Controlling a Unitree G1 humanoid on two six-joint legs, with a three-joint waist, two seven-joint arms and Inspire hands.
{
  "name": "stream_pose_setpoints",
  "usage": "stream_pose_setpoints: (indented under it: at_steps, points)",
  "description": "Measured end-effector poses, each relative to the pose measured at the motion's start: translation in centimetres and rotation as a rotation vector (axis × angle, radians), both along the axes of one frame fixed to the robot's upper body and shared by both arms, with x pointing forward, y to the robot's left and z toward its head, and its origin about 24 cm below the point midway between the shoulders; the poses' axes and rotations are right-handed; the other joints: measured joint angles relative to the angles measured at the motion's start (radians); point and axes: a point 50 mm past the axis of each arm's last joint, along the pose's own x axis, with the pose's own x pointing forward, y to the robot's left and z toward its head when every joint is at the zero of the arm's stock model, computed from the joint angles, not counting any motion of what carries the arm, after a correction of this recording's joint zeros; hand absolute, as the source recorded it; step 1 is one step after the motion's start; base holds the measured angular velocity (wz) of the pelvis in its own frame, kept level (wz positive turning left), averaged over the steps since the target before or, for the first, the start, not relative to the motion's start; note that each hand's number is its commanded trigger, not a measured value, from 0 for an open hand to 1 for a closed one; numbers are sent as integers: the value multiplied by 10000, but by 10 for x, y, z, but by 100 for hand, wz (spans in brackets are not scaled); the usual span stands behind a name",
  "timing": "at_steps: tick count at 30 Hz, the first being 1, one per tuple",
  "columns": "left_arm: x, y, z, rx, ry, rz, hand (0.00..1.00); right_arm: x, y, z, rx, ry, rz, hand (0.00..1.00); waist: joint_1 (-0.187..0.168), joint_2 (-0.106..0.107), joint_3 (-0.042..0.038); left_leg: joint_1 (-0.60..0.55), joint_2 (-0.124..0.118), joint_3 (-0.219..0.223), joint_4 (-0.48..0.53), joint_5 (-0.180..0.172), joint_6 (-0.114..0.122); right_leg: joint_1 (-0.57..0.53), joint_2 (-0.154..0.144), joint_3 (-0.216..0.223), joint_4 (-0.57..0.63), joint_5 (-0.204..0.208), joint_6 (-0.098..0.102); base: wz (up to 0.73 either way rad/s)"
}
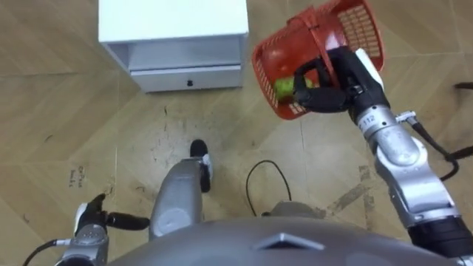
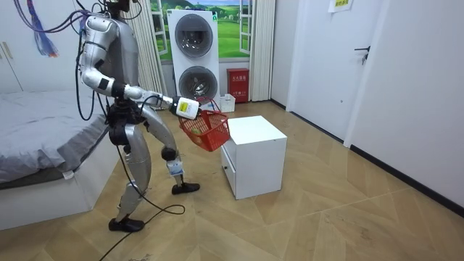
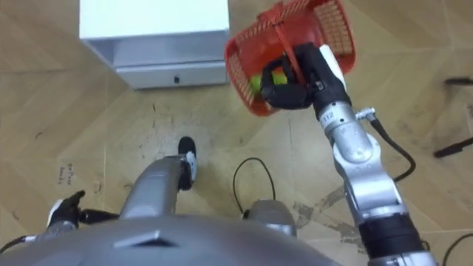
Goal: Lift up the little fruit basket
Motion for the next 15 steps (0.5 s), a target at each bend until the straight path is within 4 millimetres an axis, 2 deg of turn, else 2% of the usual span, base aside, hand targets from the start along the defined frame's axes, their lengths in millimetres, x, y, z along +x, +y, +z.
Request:
stream_pose_setpoints:
  at_steps: [5,10,15]
  points:
    - [14,-1,2,-16,-515,-130,0,-1,4,3,127,-11,481,100,131,80,-10,271,-83,82,-3,-36,122,409,33,13,-317,88,79,2]
    - [23,-2,4,-37,-885,-211,0,-1,5,3,161,16,649,100,146,51,-33,434,-224,211,-4,-142,207,681,-100,12,-585,138,122,1]
    - [10,-1,2,-17,-521,-162,0,-1,8,9,307,-85,975,100,257,34,-30,601,-253,358,24,-324,229,979,-159,74,-975,246,199,-5]
